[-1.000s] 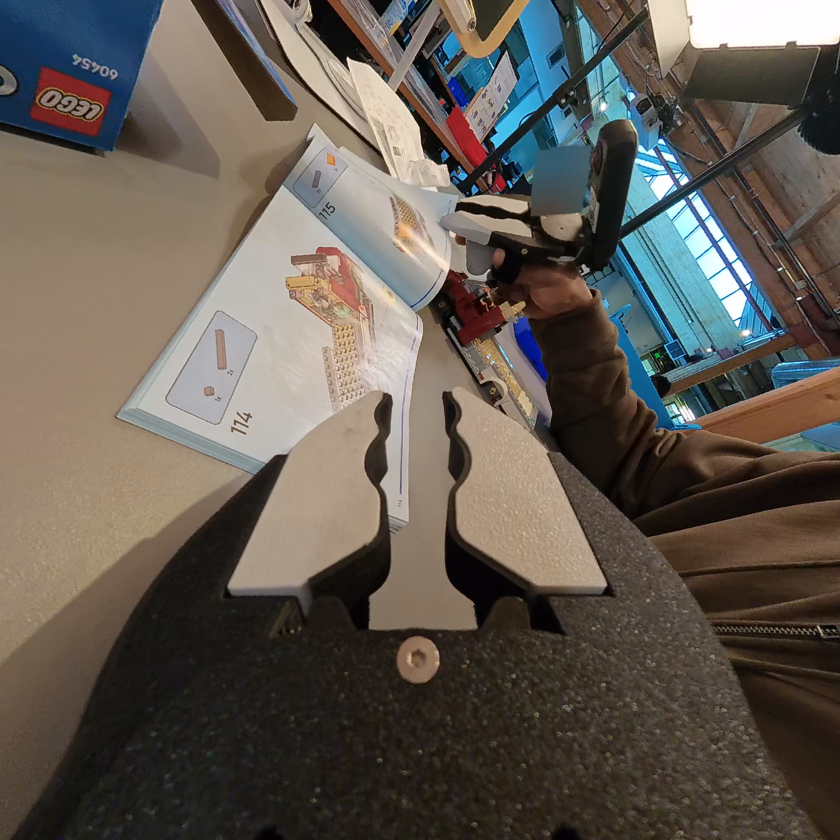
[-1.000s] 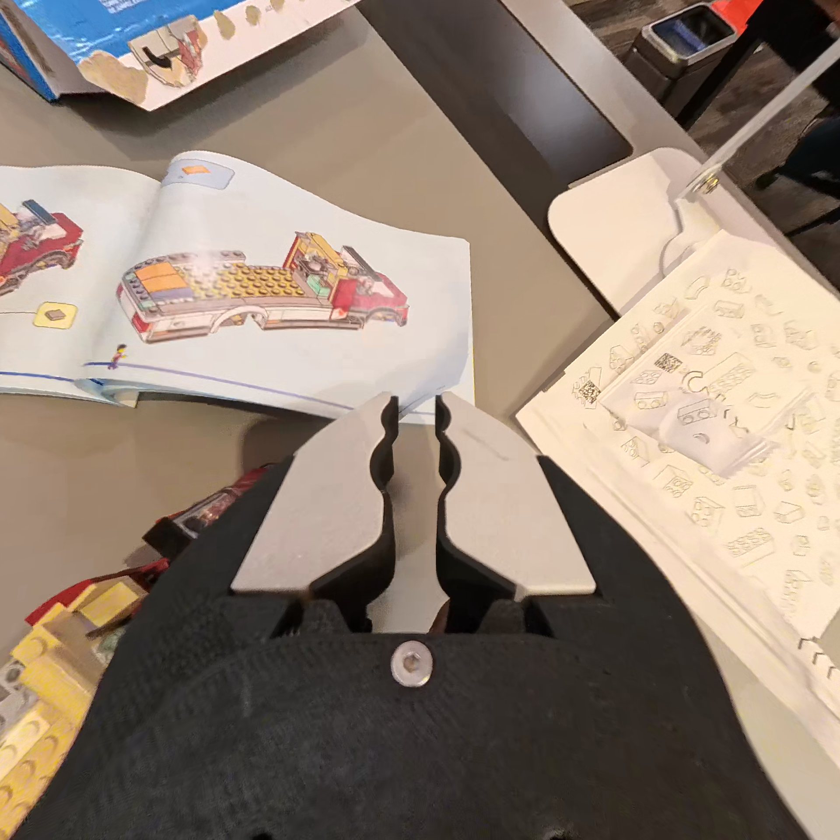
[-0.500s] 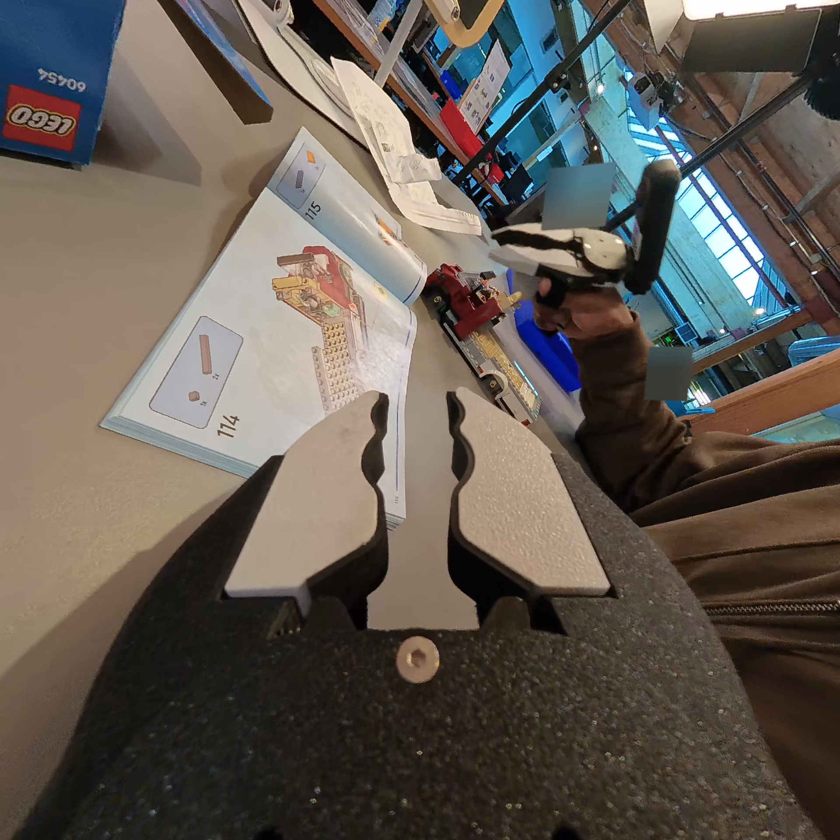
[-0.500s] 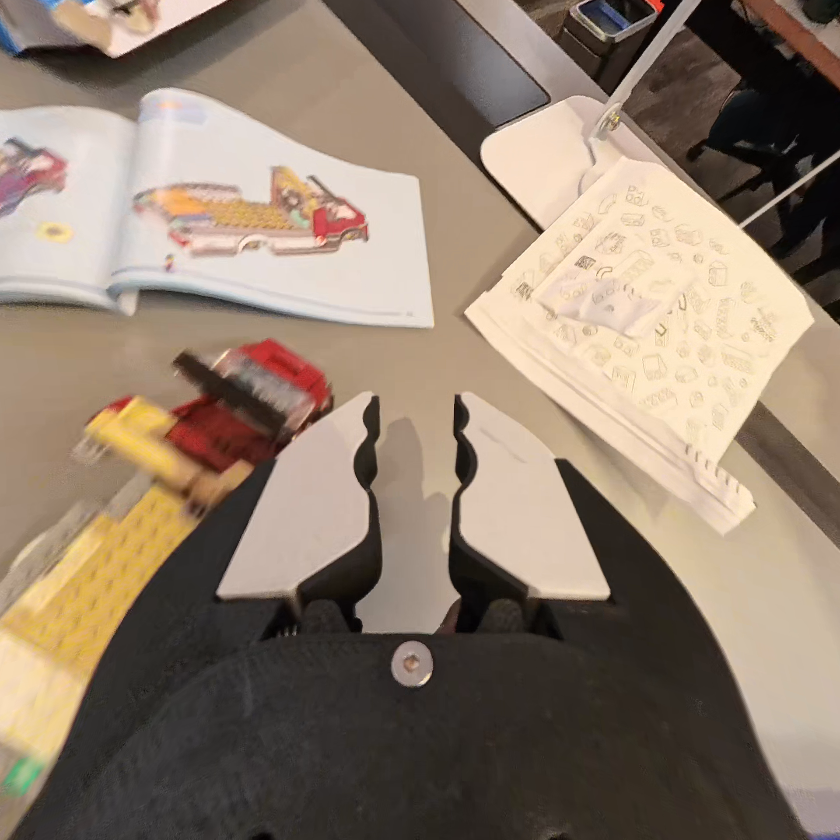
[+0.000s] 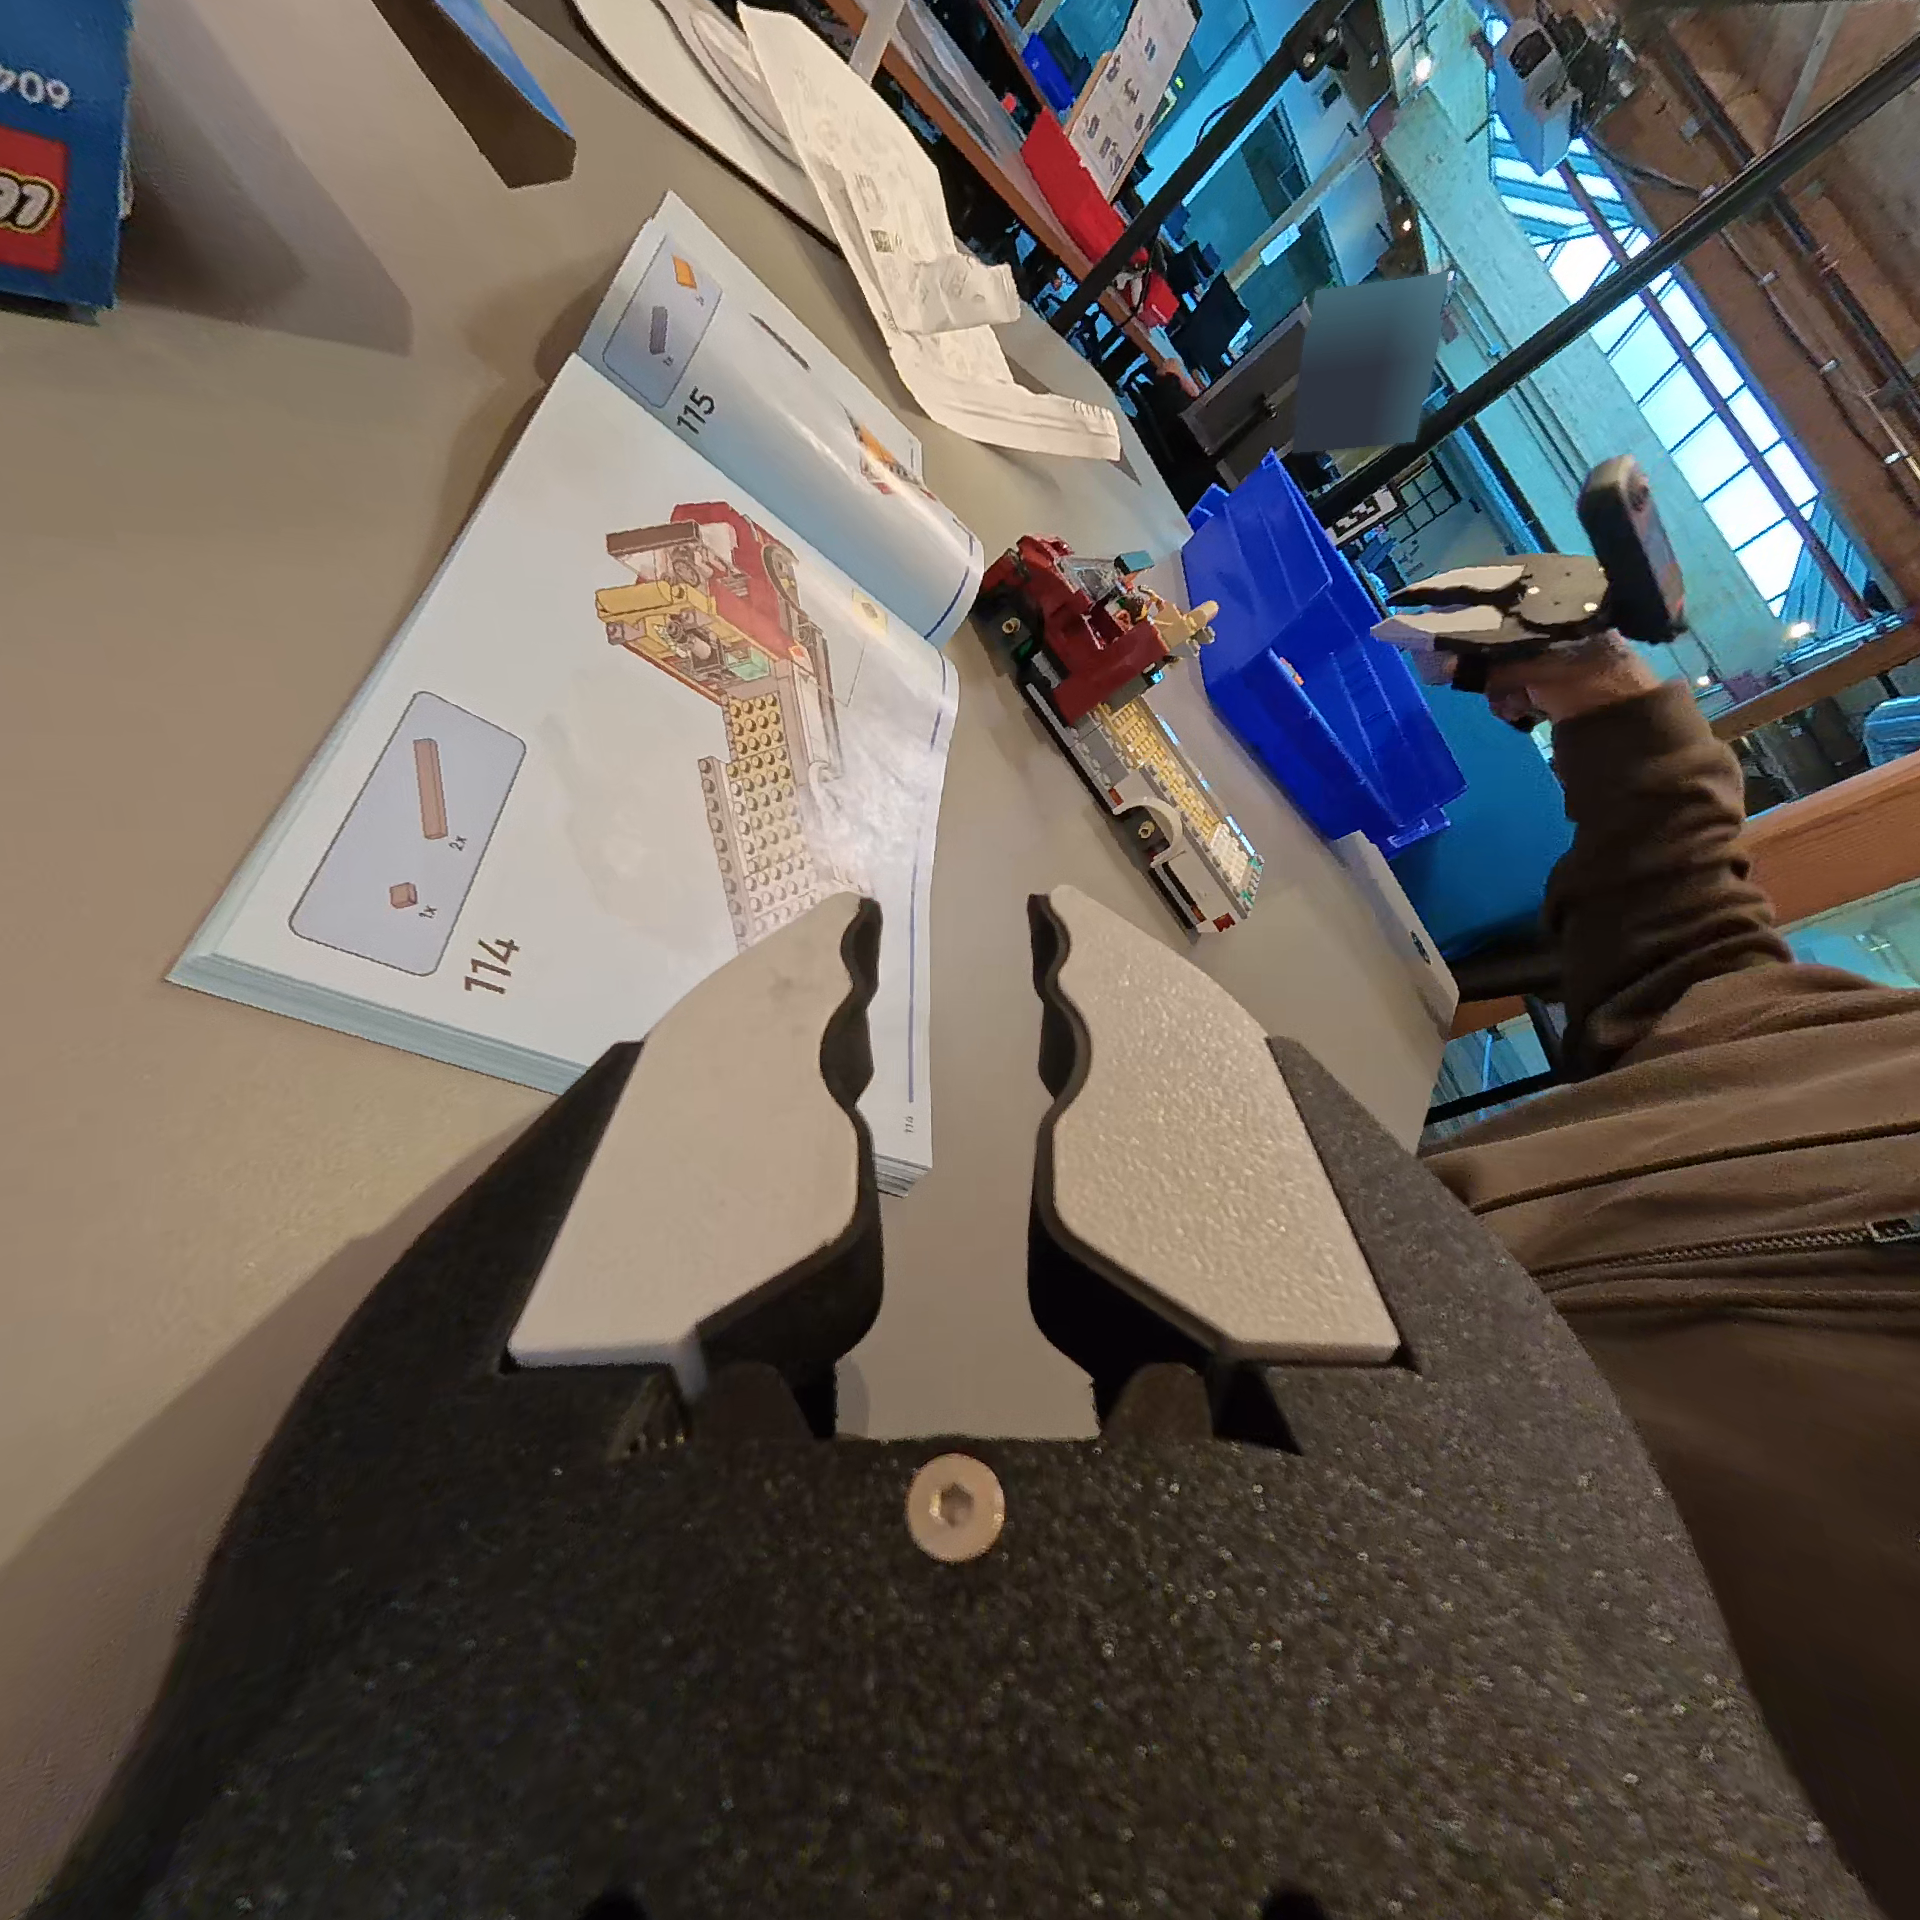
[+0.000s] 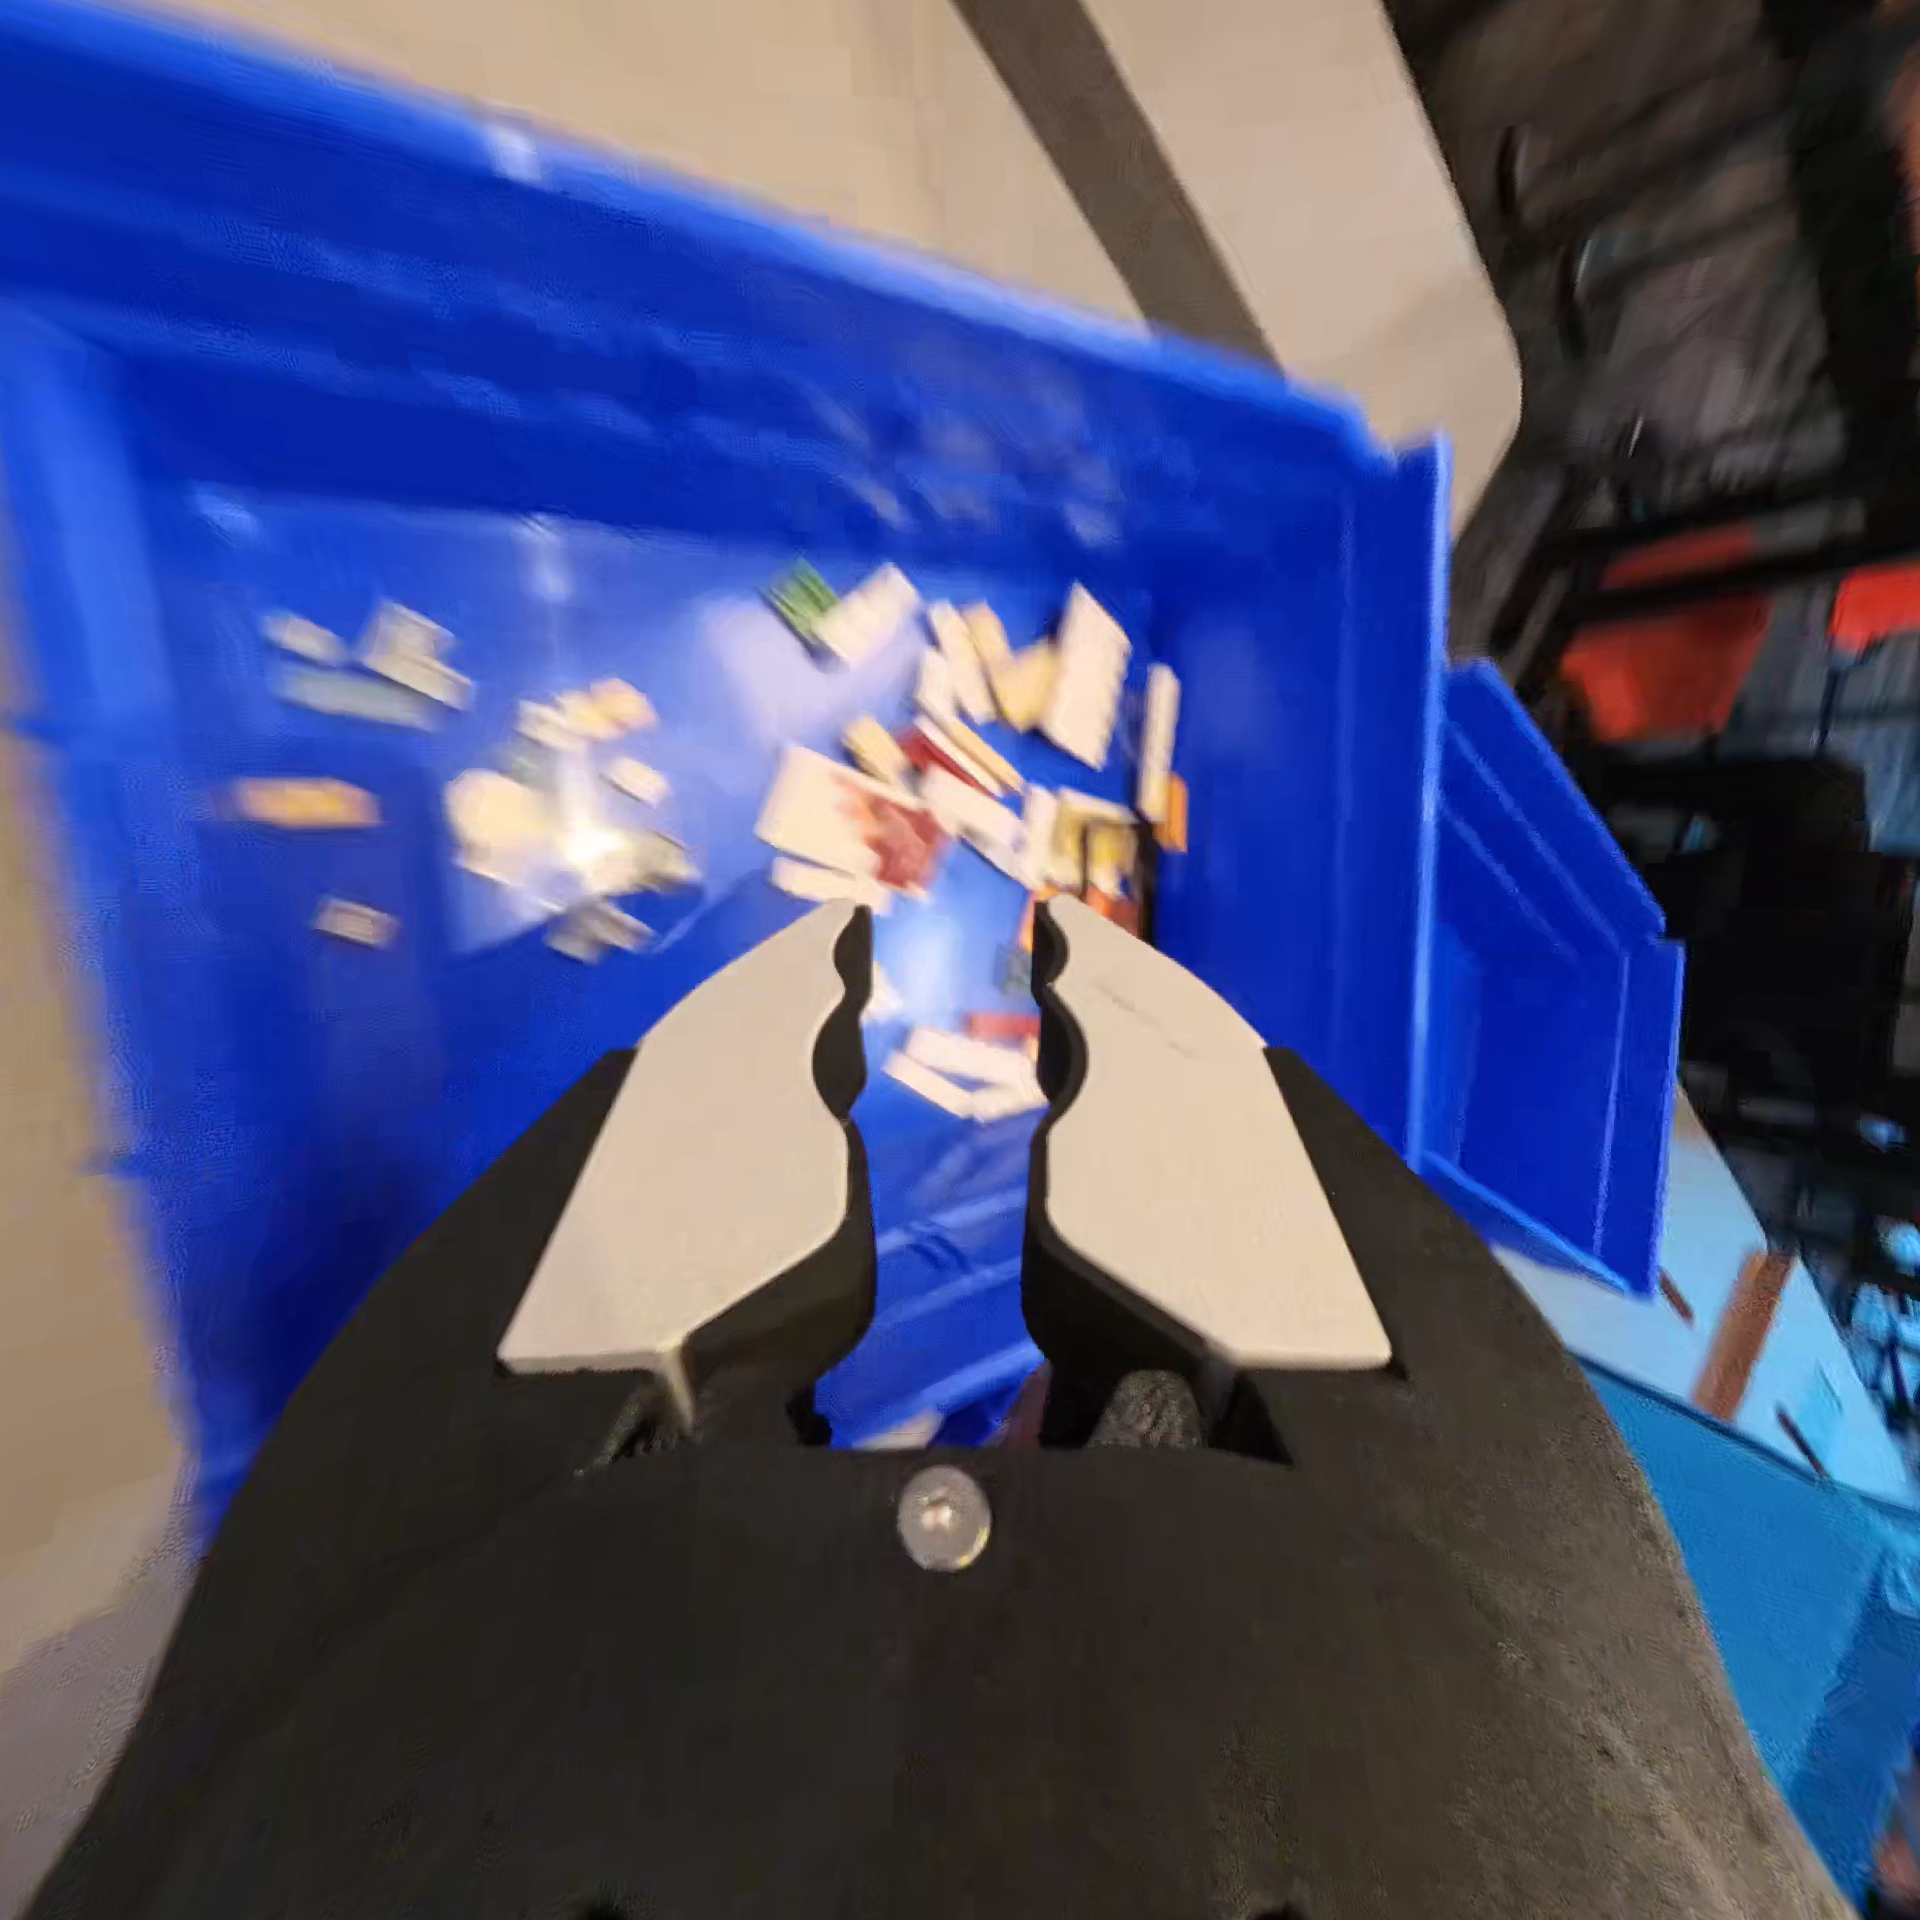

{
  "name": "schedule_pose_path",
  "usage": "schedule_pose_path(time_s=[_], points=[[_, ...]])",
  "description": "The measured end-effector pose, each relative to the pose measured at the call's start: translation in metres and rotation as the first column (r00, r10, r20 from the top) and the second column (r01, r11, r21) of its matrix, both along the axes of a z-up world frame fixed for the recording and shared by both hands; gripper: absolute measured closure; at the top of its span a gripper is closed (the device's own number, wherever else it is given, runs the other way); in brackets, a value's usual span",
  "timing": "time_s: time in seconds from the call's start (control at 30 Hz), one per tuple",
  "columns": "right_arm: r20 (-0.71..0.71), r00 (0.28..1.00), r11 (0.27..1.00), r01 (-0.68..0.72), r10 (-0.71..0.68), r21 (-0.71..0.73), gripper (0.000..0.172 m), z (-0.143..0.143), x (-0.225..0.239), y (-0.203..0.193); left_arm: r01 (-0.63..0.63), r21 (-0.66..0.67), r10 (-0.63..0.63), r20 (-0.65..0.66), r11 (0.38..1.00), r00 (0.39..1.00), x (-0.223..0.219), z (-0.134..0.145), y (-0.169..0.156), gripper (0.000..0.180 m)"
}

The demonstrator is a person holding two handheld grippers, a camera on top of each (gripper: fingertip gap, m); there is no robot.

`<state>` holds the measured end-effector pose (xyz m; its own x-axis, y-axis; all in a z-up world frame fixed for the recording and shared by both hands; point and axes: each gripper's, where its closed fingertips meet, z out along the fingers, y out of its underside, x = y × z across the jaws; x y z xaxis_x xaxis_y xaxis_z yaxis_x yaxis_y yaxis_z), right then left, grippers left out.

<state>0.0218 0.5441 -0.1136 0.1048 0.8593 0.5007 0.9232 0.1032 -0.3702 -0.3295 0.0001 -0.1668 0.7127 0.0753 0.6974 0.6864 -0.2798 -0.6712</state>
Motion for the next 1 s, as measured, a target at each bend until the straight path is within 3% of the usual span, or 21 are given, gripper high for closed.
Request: schedule_pose_path(time_s=[0.1,0.23,0.43,0.73,0.9,1.0], points=[[0.158,0.987,0.999,0.04,-0.039,-0.002,0.147,-0.015,0.036,0.061,-0.012,-0.008,0.012,-0.012,1.0,1.0,-0.001,-0.001,0.0,0.152],[0.369,0.927,0.996,0.082,-0.067,-0.027,0.148,-0.042,0.053,0.096,-0.032,-0.015,0.031,-0.033,0.999,0.999,-0.002,-0.001,0.0,0.152],[0.607,0.794,0.996,0.071,-0.026,-0.049,0.149,-0.067,0.058,0.107,-0.034,-0.034,0.032,-0.033,0.999,0.999,-0.002,-0.004,0.0,0.152],[0.825,0.561,0.987,0.089,0.063,-0.135,0.147,-0.079,0.077,0.112,-0.024,-0.031,0.023,-0.03,0.999,0.999,-0.001,-0.003,0.0,0.152],[0.848,0.525,0.981,0.111,0.079,-0.16,0.147,-0.091,0.081,0.118,-0.023,-0.014,0.022,-0.029,1.0,0.999,-0.001,-0.001,0.0,0.152],[0.865,0.493,0.982,0.103,0.089,-0.16,0.16,-0.094,0.086,0.12,-0.02,-0.009,0.02,-0.026,1.0,0.999,-0.001,0.0,0.0,0.152]])
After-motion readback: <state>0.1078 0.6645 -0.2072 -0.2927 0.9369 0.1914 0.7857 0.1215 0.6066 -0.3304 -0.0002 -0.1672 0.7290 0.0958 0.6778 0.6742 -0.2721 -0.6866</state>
